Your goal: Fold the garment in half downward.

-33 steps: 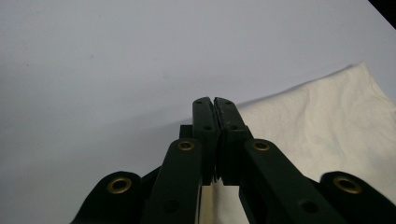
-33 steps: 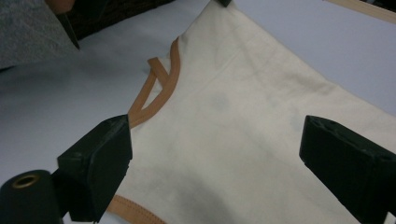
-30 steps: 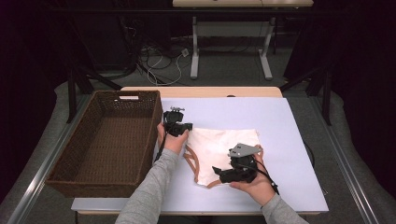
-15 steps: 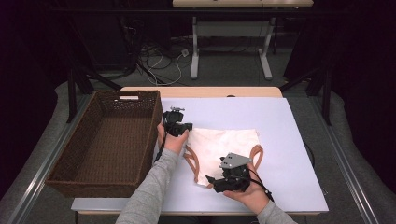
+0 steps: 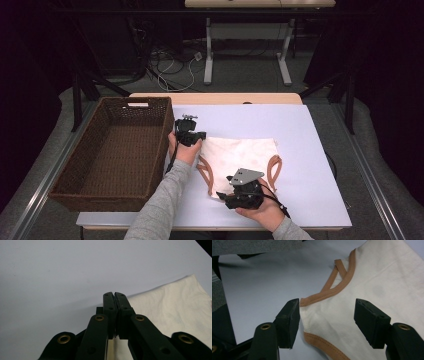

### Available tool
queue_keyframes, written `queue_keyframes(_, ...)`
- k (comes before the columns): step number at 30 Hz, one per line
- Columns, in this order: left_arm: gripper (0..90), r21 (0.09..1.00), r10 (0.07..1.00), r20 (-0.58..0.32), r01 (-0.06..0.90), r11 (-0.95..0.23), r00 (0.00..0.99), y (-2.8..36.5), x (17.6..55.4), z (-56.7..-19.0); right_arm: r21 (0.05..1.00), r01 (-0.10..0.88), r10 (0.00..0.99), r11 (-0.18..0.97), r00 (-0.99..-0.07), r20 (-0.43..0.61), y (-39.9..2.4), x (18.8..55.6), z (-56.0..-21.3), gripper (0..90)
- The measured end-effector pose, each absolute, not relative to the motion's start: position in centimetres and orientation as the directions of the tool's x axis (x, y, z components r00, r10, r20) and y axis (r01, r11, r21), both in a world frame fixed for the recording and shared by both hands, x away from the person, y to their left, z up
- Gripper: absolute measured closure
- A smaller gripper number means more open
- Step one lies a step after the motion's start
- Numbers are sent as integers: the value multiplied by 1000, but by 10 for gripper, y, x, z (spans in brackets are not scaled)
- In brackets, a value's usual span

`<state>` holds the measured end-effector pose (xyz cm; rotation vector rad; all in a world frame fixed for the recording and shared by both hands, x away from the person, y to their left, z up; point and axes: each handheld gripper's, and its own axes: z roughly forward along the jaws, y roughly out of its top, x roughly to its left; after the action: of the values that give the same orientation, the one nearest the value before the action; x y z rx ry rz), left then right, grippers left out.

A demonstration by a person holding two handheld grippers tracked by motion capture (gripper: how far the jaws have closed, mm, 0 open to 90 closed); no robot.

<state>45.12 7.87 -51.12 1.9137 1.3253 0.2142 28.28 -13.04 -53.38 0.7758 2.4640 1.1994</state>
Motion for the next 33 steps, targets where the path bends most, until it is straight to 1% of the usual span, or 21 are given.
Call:
queue_keyframes(7,879,677,854,-276,720,-153,440,78,451,-511,784,347,547,515,-837,12,-121,278,-536,410)
queue_keyframes(9,879,677,854,-276,720,-153,441,78,451,-511,775,339,542,533,-840,-5,-117,276,-538,423)
queue_keyframes(12,878,677,854,-274,720,-155,441,78,451,-512,764,344,535,545,-845,0,-114,273,-540,515)
queue_keyframes(15,879,677,854,-274,719,-155,442,78,451,-512,762,341,536,551,-844,-10,-111,274,-542,534)
queue_keyframes(19,878,676,854,-275,720,-154,441,78,451,-512,746,335,535,575,-844,-33,-106,275,-546,581)
queue_keyframes(22,878,676,854,-278,721,-153,441,78,452,-512,729,322,522,604,-851,-57,-101,274,-551,587)
queue_keyframes(26,878,675,853,-278,722,-153,441,78,452,-512,709,325,538,626,-838,-91,-99,276,-557,596)
queue_keyframes(29,878,675,854,-278,722,-153,440,78,452,-512,705,354,556,615,-828,-70,-101,280,-559,601)
queue_keyframes(33,879,673,856,-278,724,-151,437,78,452,-513,708,380,575,596,-817,-45,-102,284,-559,669)
